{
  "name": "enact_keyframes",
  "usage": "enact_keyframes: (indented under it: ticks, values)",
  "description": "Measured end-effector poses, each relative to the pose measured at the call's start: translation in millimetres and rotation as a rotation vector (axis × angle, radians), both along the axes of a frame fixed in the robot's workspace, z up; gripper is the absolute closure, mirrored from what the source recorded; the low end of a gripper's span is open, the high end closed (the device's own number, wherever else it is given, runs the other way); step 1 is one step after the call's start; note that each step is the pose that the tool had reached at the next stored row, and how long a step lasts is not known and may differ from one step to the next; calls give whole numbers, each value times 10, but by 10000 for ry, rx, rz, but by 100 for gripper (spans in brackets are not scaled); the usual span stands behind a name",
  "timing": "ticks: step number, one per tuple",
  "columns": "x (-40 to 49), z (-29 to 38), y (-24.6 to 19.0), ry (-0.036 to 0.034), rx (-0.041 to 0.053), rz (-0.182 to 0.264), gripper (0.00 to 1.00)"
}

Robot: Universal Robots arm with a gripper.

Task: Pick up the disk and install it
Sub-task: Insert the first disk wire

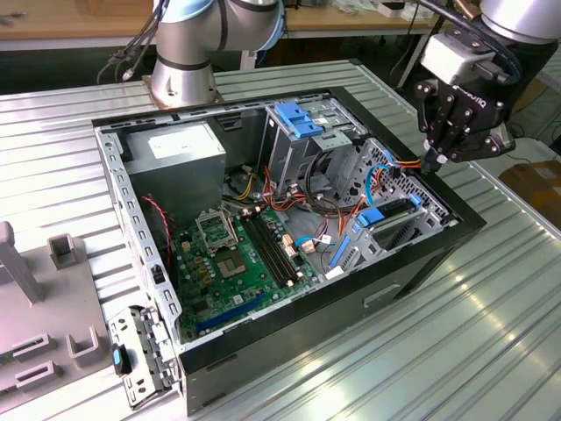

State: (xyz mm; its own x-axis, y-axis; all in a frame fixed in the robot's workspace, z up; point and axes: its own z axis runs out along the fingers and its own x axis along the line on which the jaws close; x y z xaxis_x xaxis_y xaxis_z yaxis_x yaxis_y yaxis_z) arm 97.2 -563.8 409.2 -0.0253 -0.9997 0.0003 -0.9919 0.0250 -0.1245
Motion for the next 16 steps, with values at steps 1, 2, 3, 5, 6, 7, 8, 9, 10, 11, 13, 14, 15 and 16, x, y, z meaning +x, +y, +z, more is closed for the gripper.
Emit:
enact_keyframes:
  ticks: [1,2,3,5,6,7,8,9,10,11,13,14,15,16]
  values:
    - [125,-6,13,0,-3,6,89]
    - [205,-12,26,0,-5,17,89]
    - [256,-22,37,0,-3,41,89]
    - [262,-41,44,-19,-2,191,89]
    - [263,-60,45,-36,-5,674,89]
    - [262,-68,45,-37,-3,1100,89]
    - [264,-71,45,-37,-1,1446,89]
    - [269,-73,46,-37,-1,1731,89]
    - [270,-76,46,-37,0,1893,89]
    - [271,-77,46,-37,0,2024,89]
    - [272,-81,45,-39,-1,2358,89]
    - [272,-84,45,-45,0,2656,89]
    - [272,-88,46,-53,2,2867,89]
    - [273,-90,47,-73,-4,2990,89]
